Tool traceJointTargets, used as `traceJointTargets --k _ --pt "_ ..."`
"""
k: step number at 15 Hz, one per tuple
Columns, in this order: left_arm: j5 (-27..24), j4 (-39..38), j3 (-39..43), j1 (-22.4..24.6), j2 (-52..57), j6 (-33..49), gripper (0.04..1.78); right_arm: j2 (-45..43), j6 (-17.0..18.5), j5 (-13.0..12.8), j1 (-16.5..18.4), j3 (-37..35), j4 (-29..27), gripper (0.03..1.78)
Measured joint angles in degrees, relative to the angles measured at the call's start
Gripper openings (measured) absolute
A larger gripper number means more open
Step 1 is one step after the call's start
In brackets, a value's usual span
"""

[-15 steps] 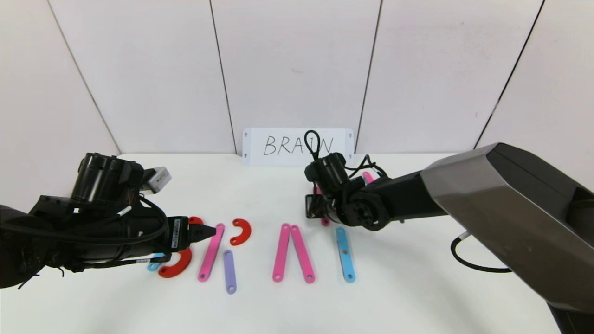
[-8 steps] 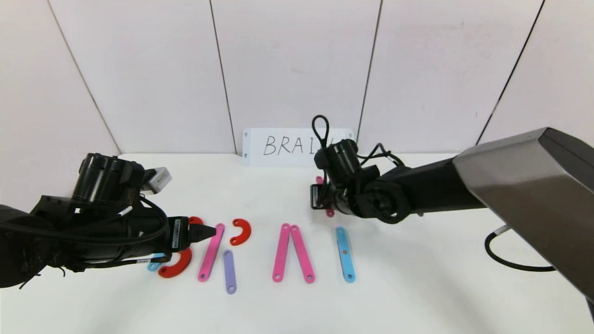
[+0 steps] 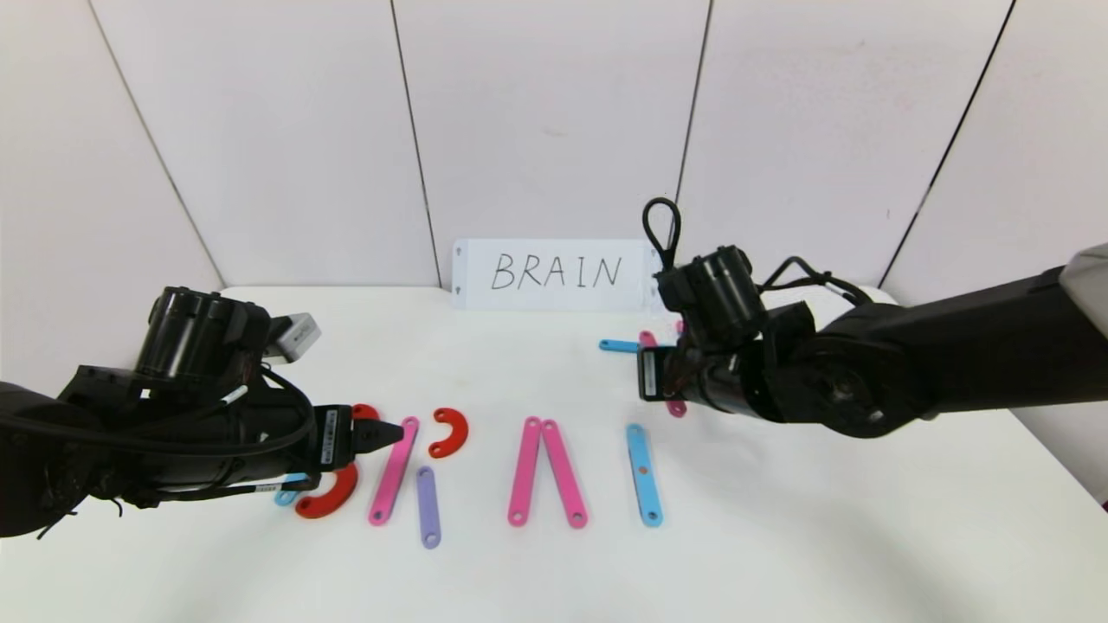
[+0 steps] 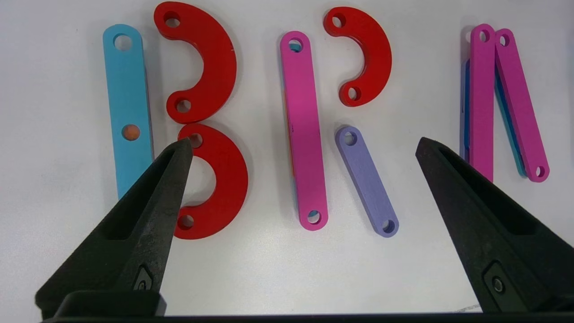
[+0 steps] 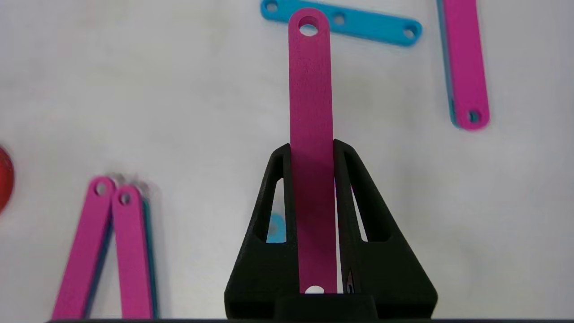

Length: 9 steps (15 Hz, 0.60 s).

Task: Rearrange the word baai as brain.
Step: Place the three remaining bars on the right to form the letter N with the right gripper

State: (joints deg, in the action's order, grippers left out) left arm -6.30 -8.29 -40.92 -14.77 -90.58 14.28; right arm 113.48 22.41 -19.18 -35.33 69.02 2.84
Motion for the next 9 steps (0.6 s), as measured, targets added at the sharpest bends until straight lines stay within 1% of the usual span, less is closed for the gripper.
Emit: traceJointTargets --k 3,6,9 --pt "0.0 0.02 0.05 0.0 -0.2 0.11 1.74 -3.18 1.43 -1.4 0.2 -7.69 0.85 0.27" --pt "0.0 0.0 -0.06 0.0 -0.52 0.11 1.74 -4.0 2.47 -1.57 0.2 -13.7 5.71 0.27" --pt "0.0 -0.09 -0.11 0.0 -0.82 0.11 1.74 -3.95 2.84 -1.49 0.27 -17.43 7.81 0.27"
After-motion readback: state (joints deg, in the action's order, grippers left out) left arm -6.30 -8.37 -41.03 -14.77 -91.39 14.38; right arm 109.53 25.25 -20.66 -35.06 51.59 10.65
